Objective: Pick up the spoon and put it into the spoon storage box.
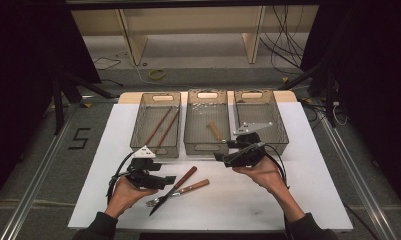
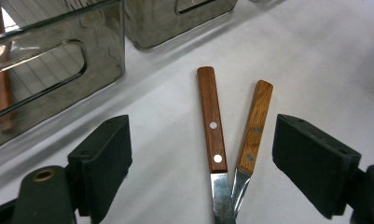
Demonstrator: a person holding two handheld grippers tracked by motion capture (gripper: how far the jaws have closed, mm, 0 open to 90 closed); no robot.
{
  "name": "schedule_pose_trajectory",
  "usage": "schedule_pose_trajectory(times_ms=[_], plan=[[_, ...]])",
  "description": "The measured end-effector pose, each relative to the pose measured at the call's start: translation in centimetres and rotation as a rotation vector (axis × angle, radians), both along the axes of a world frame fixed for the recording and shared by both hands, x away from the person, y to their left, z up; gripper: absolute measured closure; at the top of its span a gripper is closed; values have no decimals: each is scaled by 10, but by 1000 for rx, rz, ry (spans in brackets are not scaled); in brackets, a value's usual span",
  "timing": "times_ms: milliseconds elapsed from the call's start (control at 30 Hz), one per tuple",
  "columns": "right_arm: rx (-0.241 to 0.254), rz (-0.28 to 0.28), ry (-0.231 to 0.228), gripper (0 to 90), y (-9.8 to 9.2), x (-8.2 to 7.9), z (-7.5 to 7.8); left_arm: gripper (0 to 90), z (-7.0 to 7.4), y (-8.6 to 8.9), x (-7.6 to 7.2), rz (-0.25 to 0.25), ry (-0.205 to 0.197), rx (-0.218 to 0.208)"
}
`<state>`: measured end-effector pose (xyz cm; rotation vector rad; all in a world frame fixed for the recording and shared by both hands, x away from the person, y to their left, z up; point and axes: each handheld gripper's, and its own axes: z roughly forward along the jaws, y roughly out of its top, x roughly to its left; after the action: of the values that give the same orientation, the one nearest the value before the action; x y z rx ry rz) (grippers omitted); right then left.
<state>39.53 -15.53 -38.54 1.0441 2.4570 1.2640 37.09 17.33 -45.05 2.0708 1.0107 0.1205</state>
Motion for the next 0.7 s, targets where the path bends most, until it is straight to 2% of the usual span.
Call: schedule_pose_trajectory(times_ms=[467,700], plan=[[15,15,35,323,-20,-23,-17,191,1,-6,8,3,54,38],[23,16,59,322,-27,-28,-25,205,-2,-10,13,-10,89,63]])
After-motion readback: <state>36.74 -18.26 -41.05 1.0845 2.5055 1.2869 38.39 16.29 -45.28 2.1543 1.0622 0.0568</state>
